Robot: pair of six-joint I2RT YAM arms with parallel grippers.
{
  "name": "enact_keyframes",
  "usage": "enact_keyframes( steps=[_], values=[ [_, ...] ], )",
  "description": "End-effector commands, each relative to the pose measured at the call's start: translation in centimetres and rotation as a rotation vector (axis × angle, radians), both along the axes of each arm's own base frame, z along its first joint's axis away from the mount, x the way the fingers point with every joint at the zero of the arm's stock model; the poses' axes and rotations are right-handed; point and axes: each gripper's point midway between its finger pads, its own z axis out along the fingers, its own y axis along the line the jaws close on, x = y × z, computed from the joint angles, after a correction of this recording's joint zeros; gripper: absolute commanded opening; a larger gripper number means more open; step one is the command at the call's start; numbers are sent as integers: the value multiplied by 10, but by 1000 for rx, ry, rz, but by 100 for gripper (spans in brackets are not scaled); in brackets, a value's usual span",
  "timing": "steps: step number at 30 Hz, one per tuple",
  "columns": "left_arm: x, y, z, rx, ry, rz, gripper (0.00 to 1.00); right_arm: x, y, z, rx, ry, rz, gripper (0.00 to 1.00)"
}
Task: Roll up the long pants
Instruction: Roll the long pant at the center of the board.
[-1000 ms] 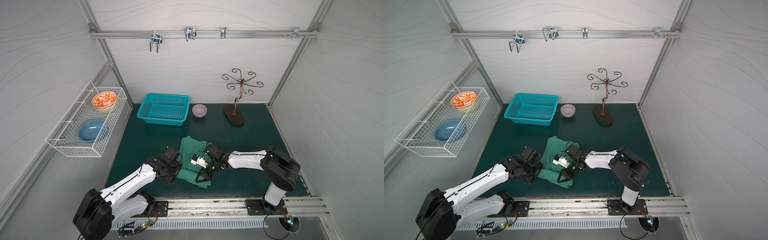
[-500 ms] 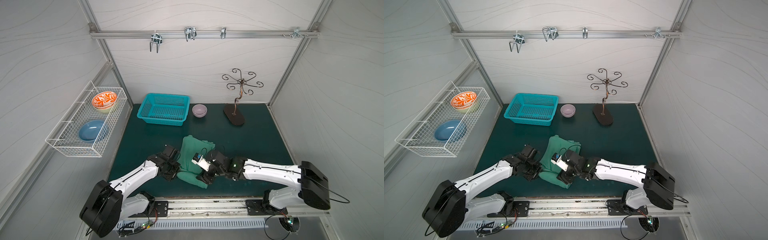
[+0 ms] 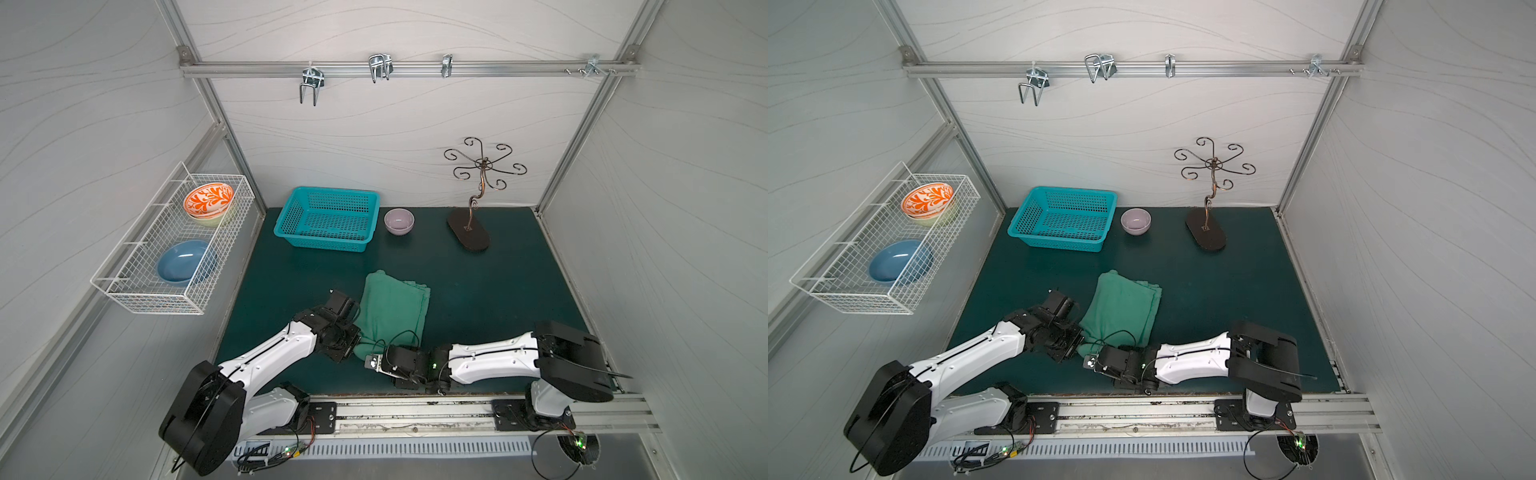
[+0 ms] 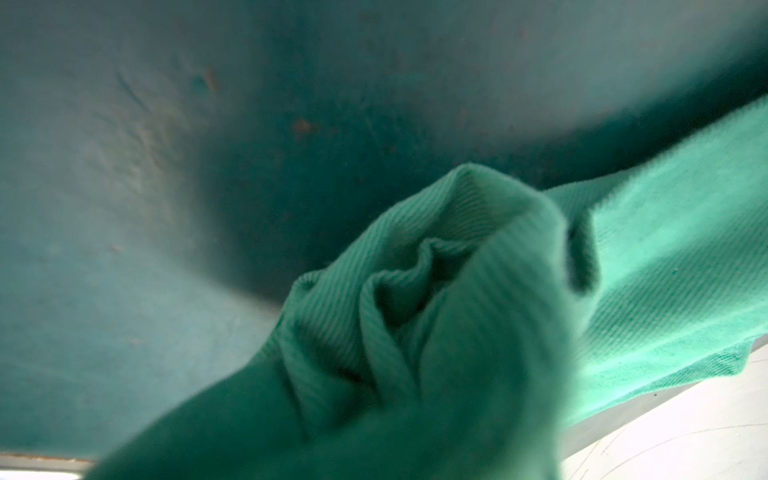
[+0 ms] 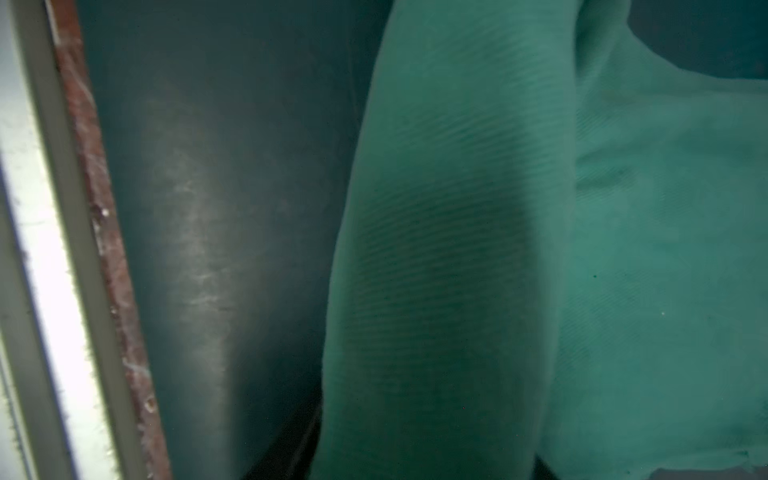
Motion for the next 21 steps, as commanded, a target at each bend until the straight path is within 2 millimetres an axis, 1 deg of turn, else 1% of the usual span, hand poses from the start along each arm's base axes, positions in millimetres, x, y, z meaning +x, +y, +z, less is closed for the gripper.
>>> enact_keyframes(
  steps=[1,3,5,7,10,12,16,18,21],
  values=[
    [-1,16,-2,75,-7,16,34,-4,-2,-2,51,132,-65,13],
    [5,21,9,100,-44,25,56,-14,-9,-10,76,328,-91,7],
    [10,27,23,121,-94,28,77,-20,-15,-16,91,500,-142,4],
    [14,33,35,139,-137,22,88,-26,-18,-18,114,664,-177,4],
    [17,35,49,153,-188,-25,93,-33,-19,-18,156,900,-234,5],
    [14,31,54,130,-193,-48,93,-31,-19,-16,179,990,-267,6],
    [3,17,59,60,-177,-75,93,-19,-19,-11,241,1104,-336,7],
    [-4,9,58,39,-176,-79,93,-15,-21,-10,249,1146,-359,7],
    [-3,-3,53,-14,-193,-63,93,-13,-22,-10,242,1172,-370,8]
  ],
)
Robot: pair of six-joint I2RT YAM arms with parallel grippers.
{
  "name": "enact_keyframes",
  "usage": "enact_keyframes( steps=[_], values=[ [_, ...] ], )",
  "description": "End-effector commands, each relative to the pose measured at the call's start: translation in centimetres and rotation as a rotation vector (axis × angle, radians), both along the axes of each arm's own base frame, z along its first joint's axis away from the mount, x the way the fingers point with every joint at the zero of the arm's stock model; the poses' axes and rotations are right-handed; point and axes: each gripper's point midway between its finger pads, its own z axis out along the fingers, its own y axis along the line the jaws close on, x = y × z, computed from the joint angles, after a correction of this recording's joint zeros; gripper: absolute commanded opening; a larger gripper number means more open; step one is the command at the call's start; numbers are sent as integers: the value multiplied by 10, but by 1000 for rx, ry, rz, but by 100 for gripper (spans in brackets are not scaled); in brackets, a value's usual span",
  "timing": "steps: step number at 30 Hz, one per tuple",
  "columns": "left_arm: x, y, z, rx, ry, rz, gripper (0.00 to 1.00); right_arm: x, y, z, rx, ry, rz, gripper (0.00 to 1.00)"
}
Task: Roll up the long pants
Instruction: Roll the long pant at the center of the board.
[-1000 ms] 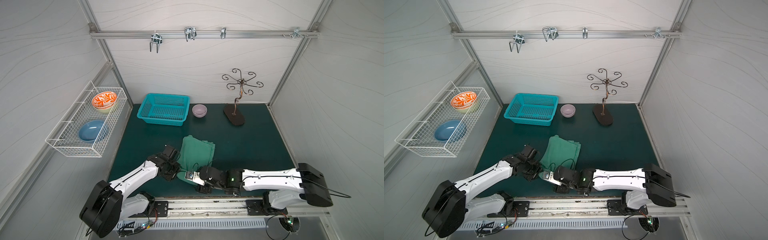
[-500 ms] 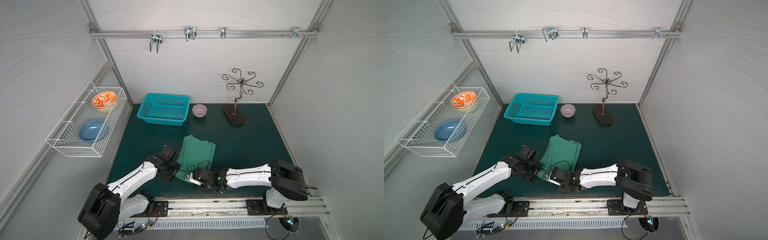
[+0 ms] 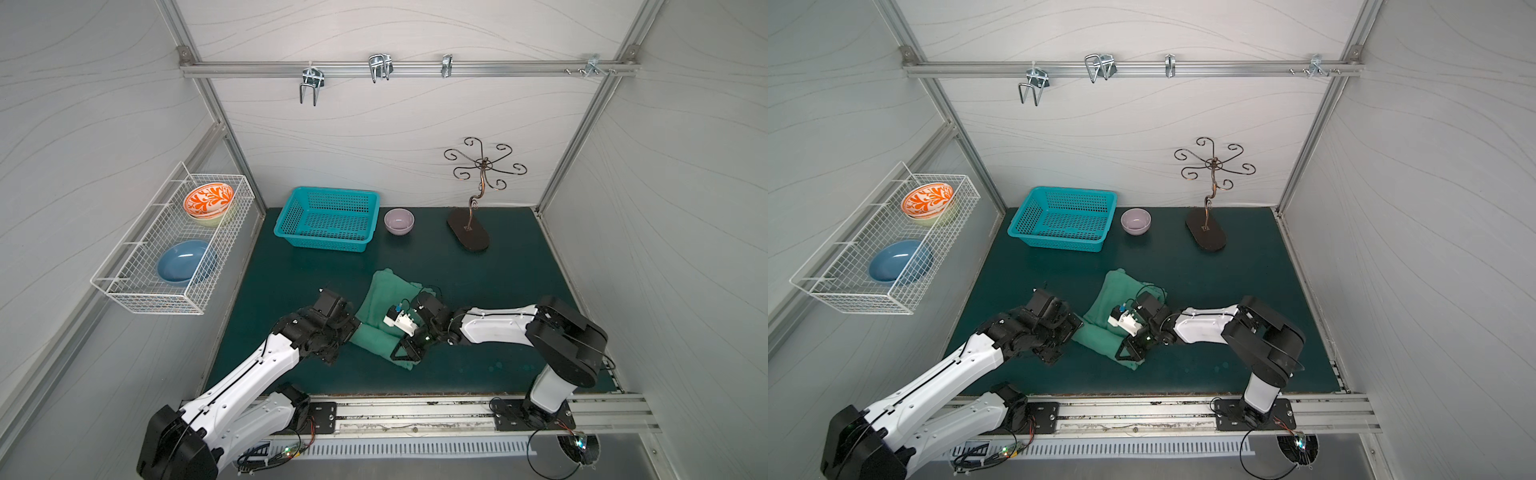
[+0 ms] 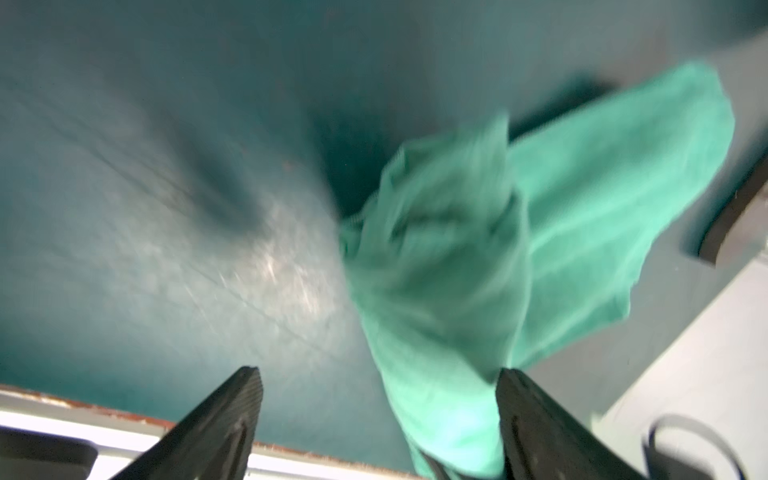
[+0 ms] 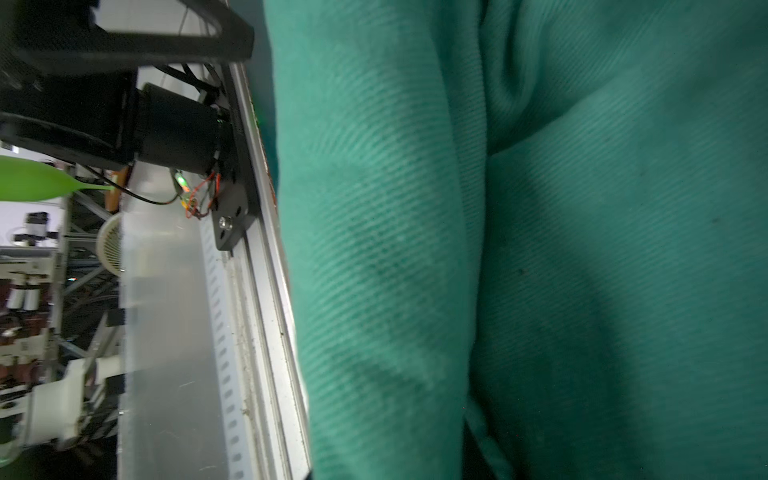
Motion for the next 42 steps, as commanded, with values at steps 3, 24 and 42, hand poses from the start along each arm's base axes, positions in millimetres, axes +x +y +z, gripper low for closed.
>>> enact_keyframes(
  steps=[3,24,42],
  values=[
    [6,-18,-5,-82,-9,17,93,-27,-23,-24,-127,222,2,9],
    [-7,-11,-70,8,196,46,86,54,-57,47,-262,-520,-202,78],
    [-9,-9,-68,11,194,48,86,16,-20,-9,-436,-947,120,75]
  ],
)
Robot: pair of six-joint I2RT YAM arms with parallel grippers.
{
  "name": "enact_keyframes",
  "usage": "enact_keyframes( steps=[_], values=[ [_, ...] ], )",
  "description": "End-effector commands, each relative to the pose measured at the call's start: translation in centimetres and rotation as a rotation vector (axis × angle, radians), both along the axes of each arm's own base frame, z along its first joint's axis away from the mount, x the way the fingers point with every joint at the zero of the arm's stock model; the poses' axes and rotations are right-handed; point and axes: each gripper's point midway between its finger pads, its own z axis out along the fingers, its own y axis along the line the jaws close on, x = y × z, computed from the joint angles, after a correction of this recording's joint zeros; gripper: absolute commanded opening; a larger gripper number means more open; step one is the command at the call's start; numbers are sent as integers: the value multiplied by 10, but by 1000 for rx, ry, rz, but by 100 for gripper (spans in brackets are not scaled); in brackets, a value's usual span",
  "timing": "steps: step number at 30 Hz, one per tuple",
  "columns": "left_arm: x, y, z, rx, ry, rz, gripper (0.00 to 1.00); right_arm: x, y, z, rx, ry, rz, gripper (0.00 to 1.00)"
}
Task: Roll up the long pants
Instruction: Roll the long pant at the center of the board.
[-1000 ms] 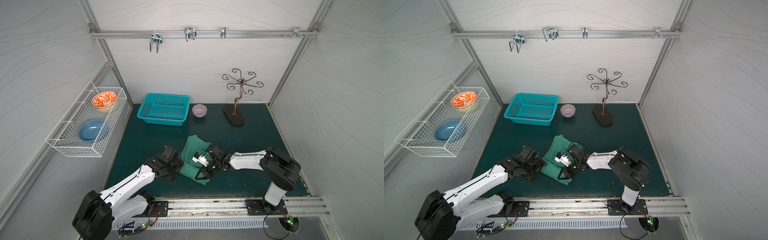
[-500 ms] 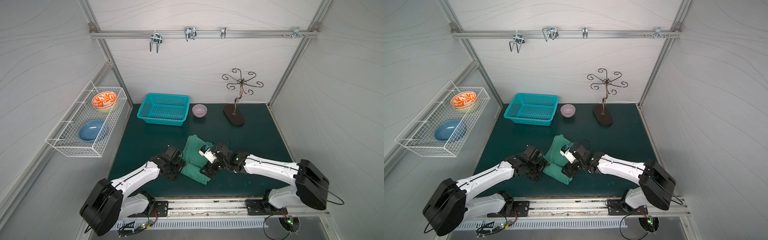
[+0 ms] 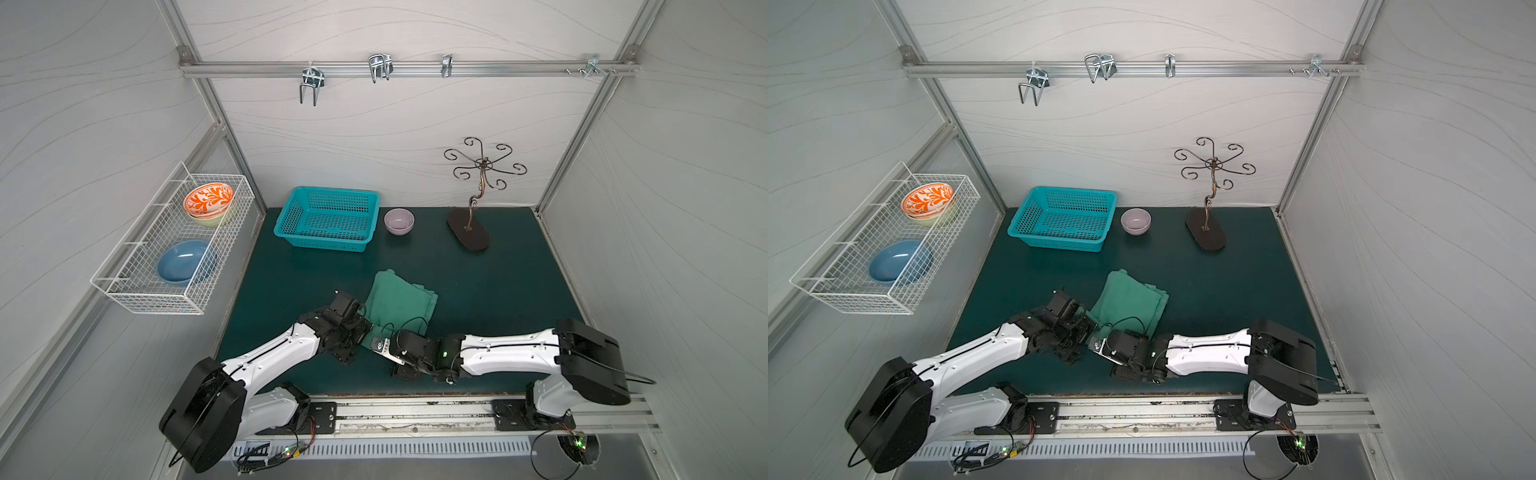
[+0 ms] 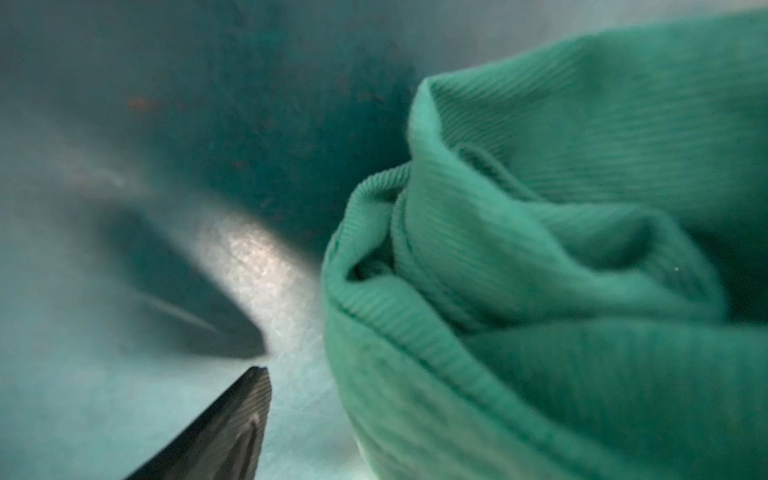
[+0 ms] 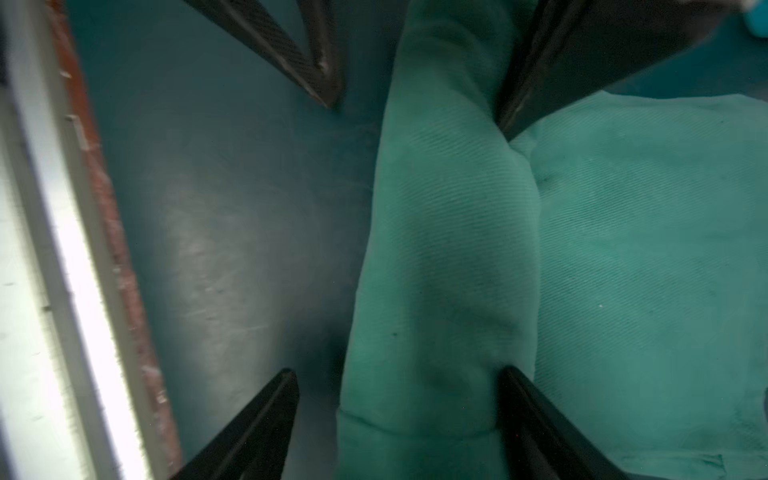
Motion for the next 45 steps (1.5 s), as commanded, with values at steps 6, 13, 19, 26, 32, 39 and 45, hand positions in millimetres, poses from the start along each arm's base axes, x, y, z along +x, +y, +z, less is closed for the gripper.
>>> enact_keyframes(
  steps=[6,13,19,26,32,39,45],
  values=[
    [-8,28,18,128,0,4,91,9,-31,-45,-162,9,-92,52],
    [-7,27,46,77,-52,34,96,-18,-25,-47,-52,403,-111,13],
    [-11,10,49,-5,-62,11,97,-39,2,2,205,818,-47,1],
    [-5,-4,48,-4,-49,-34,98,-45,14,40,364,1093,21,0],
    [-7,-4,27,8,-4,-19,91,-24,-10,10,328,1107,-158,0],
    [-11,-4,-5,36,65,-19,68,-2,-55,-25,162,910,-440,4],
    [-10,-8,-16,50,90,-52,58,19,-85,-4,93,630,-546,45]
  ],
)
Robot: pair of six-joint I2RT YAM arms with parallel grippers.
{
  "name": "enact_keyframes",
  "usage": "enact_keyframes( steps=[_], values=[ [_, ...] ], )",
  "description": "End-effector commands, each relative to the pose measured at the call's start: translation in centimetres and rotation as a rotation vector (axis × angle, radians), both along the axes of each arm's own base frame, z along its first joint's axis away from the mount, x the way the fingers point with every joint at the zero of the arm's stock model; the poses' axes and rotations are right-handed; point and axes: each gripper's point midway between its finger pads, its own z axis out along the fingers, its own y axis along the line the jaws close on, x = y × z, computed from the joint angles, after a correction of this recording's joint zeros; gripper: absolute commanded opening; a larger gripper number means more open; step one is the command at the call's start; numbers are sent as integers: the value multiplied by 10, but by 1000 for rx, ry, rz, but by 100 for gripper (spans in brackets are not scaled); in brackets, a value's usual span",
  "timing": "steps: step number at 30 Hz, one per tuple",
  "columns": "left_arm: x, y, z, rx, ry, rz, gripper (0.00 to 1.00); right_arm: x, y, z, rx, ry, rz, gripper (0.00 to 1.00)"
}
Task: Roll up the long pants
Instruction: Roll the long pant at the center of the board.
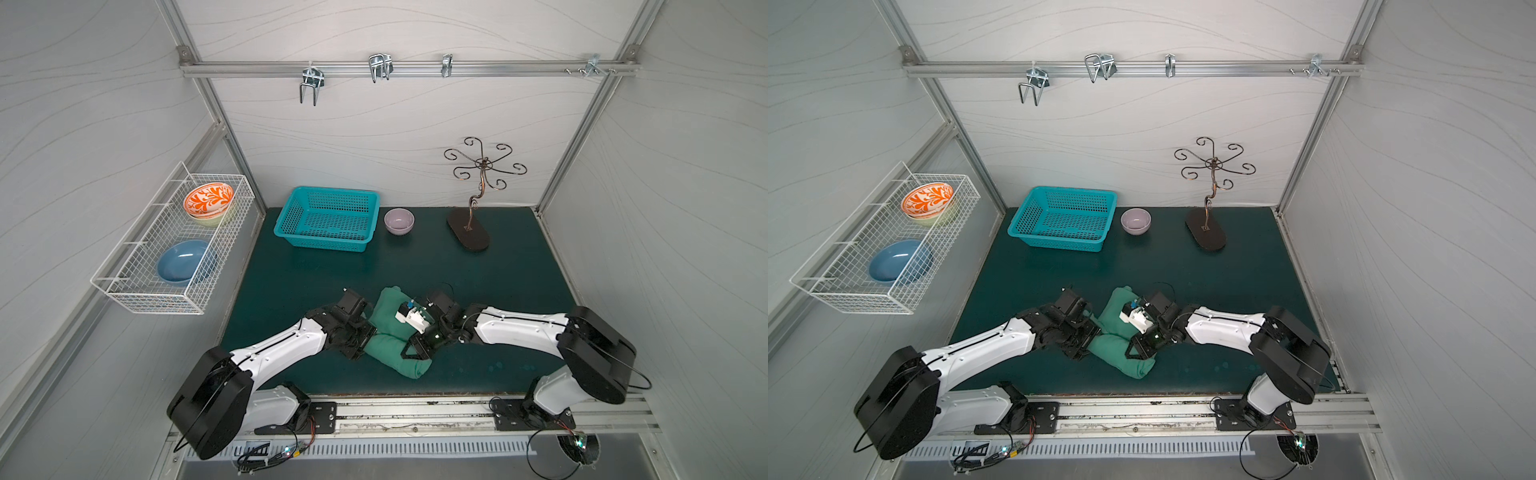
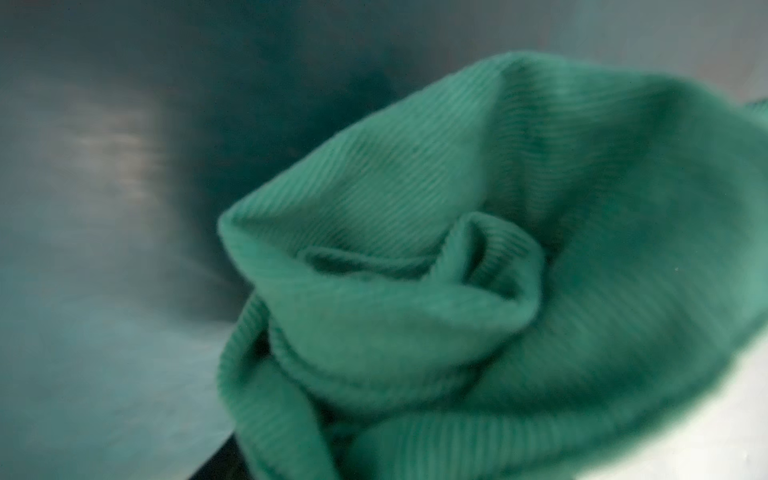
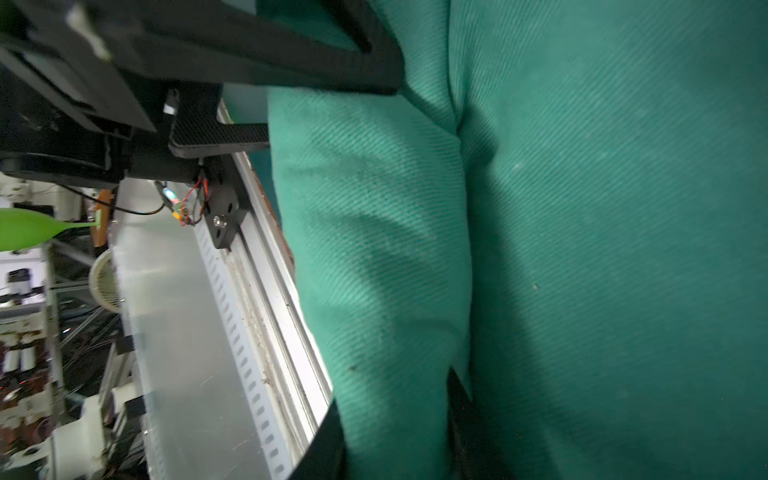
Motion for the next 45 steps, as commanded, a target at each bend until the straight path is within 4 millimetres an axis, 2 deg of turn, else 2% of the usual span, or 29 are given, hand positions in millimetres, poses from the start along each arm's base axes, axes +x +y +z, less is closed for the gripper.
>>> enact_keyframes(
  steps=[1,5,7,9,10,14,17,20,22,24,27,31,35,37,41,45],
  values=[
    [-11,13,-17,78,57,-15,57,17,-47,1,-238,-177,-116,50],
    [-13,14,-20,86,66,-20,57,17,-28,56,-186,-586,20,75],
    [-13,15,-21,90,69,-19,57,12,-17,72,-179,-770,113,84],
    [-14,15,-22,91,70,-18,57,4,-5,75,-197,-872,208,87],
    [-14,15,-22,91,71,-17,57,0,1,71,-213,-894,254,88],
    [-13,16,-21,90,66,-12,57,-19,15,33,-284,-873,383,90],
    [-14,16,-20,87,64,-4,57,-27,17,7,-321,-841,397,90],
    [-14,16,-20,87,64,0,58,-24,12,-14,-375,-827,371,88],
    [-13,16,-18,85,61,1,59,-17,7,-24,-434,-846,346,83],
    [-12,16,-16,82,58,6,63,-7,-1,-31,-508,-884,313,72],
    [-7,20,-3,98,21,19,75,0,-8,-36,-538,-908,278,47],
    [1,41,28,169,-57,44,89,-4,-4,-41,-447,-812,261,22],
    [-3,66,49,215,-85,85,94,-15,23,-33,-225,-689,294,4],
    [-9,75,56,228,-90,103,95,-18,39,-25,-122,-630,318,0],
    [-25,83,63,219,-78,121,96,-24,69,-10,36,-514,372,0],
    [-32,80,63,175,-84,130,96,-35,83,2,140,-391,405,0]
  ],
)
